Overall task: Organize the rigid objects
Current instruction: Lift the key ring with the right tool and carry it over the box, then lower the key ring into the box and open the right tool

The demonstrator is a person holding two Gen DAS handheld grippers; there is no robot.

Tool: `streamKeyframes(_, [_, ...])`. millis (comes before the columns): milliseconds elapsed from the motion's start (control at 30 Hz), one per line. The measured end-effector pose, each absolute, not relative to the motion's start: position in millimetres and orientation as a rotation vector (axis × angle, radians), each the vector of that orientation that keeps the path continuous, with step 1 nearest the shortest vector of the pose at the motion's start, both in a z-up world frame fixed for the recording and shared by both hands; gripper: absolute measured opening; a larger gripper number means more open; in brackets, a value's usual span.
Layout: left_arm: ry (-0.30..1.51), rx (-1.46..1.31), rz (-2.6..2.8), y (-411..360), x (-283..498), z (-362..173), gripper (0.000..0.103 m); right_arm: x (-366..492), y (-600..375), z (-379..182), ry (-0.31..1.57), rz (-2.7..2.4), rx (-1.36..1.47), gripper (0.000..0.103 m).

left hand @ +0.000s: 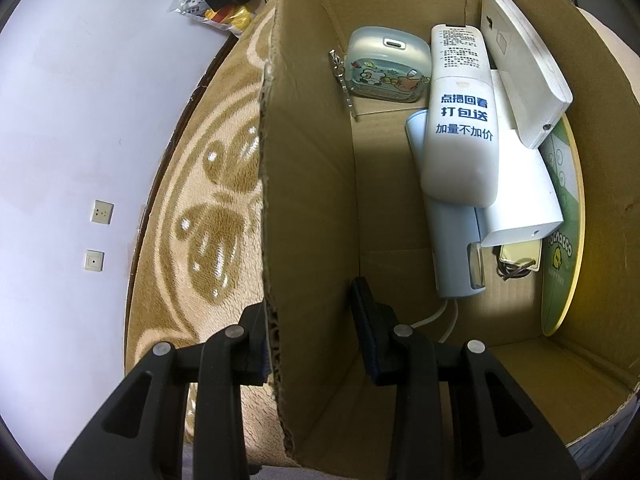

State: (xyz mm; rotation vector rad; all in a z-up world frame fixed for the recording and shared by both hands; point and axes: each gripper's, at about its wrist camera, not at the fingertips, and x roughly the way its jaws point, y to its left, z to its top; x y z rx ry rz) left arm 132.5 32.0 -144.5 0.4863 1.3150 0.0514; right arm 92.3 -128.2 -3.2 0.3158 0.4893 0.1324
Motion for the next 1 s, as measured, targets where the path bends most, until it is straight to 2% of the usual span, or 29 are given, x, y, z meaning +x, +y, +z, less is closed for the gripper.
streamKeyframes(533, [1.318,0.488,0.051,29.7,132.2,-146.1,0.034,107.9,-119.6,-51.8,0.642,0.132,0.305,0.003])
streamKeyframes(1000, [1.331,0.476,0.049,29.3,133.4,-149.2,0.034,109.1,-118.9,-62.9,0.69,0.092,0.261,0.003])
